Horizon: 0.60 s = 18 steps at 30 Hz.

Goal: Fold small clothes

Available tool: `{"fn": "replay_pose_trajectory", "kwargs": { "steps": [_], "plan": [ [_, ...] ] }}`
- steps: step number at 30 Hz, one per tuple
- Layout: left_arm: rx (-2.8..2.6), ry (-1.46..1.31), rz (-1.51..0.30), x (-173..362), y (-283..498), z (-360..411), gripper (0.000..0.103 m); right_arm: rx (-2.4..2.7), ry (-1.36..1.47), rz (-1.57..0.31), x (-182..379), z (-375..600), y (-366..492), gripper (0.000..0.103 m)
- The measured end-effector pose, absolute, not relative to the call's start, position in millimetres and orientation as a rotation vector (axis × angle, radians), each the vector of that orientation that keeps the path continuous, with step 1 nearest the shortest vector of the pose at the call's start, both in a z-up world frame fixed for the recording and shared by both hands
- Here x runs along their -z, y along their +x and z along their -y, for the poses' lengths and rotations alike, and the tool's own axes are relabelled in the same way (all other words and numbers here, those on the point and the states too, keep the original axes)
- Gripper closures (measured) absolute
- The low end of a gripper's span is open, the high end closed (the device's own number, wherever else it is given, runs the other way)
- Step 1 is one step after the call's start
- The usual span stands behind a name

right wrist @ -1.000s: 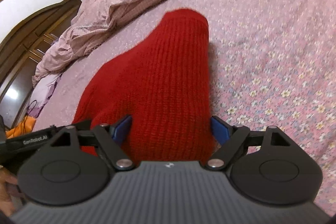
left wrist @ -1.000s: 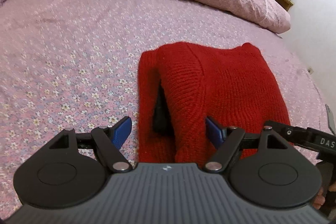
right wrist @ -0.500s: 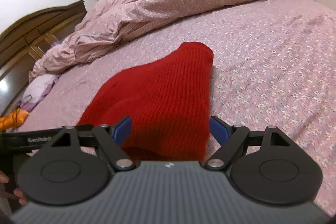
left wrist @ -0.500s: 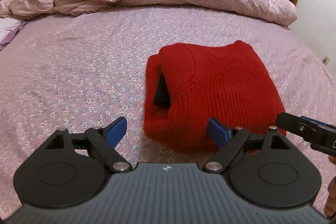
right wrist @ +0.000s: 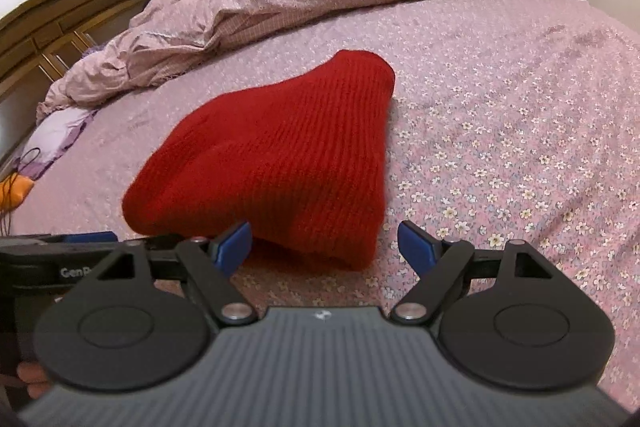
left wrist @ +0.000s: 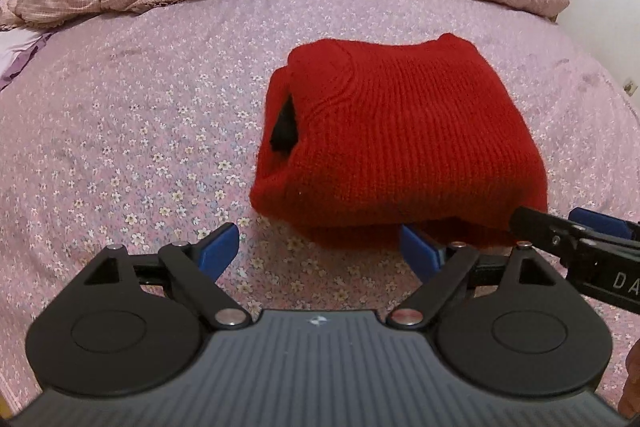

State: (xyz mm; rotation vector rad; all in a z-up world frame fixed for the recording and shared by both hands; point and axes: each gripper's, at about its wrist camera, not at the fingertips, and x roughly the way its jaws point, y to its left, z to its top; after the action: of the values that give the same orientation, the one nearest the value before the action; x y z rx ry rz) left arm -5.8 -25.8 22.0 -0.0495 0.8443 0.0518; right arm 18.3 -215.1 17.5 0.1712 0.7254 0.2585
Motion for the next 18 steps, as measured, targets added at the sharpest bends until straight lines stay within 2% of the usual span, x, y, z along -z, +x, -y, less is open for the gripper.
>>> {"fn": "replay_pose_trajectory", "kwargs": {
  "steps": [18],
  "plan": [
    [-0.059, -0.046, -0.882, -11, 2, 27, 0.013, -0.246, 0.167, -0.775, -5, 211, 21, 0.022]
  ]
}}
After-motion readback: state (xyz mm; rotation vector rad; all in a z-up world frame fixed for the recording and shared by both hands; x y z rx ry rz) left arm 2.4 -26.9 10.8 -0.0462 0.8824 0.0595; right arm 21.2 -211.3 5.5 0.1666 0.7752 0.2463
